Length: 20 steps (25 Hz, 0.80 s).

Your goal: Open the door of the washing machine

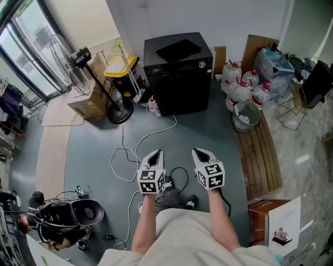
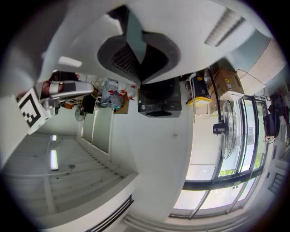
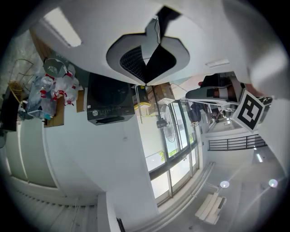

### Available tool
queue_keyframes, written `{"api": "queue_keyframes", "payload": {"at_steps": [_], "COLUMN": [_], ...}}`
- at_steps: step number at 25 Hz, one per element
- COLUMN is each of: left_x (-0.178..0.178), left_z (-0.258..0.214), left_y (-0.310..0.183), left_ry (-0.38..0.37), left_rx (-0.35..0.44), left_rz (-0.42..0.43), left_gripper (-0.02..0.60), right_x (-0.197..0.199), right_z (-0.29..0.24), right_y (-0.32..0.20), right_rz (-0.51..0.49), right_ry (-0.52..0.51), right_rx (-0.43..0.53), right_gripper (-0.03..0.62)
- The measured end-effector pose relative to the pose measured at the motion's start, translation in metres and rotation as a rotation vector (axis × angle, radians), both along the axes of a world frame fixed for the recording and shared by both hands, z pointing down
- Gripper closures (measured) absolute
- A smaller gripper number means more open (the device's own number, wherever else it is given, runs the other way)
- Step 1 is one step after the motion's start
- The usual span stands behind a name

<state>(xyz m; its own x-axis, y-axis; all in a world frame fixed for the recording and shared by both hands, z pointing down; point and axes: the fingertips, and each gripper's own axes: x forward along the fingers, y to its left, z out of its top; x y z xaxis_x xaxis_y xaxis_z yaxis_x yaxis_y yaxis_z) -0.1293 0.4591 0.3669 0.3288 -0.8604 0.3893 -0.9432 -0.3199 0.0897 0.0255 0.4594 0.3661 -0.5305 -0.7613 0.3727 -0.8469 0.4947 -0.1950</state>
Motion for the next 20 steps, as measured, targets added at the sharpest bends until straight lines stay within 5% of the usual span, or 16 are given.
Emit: {"api": "queue_keyframes", "payload": {"at_steps": [8,13,20], "left_x": [-0.023,-0.039,-0.051], "left_z": [-0.007,-0.022,-0.031], "left_y": [0.004,-0.004,-0.01], "left_ry": [-0.028,-0.054,-0.046], "left_rx": [0.007,0.03,0.036], "left_rz": [0.001,-0.015,-0.015], "left_gripper": [0.525,0.525,0.525], "right_x": [-0.004,-0.007,-0.016], "right_z": [0.0,-0.014,-0.012], "right_y": [-0.004,-0.013,-0.024], "right_rz": [0.01,0.008,-0.029], "right_ry": [0.003,-0.098,-0.027], "right_rx": [0.022,0.033,0.05], "right_gripper": [0.594,0.594,0.594]}}
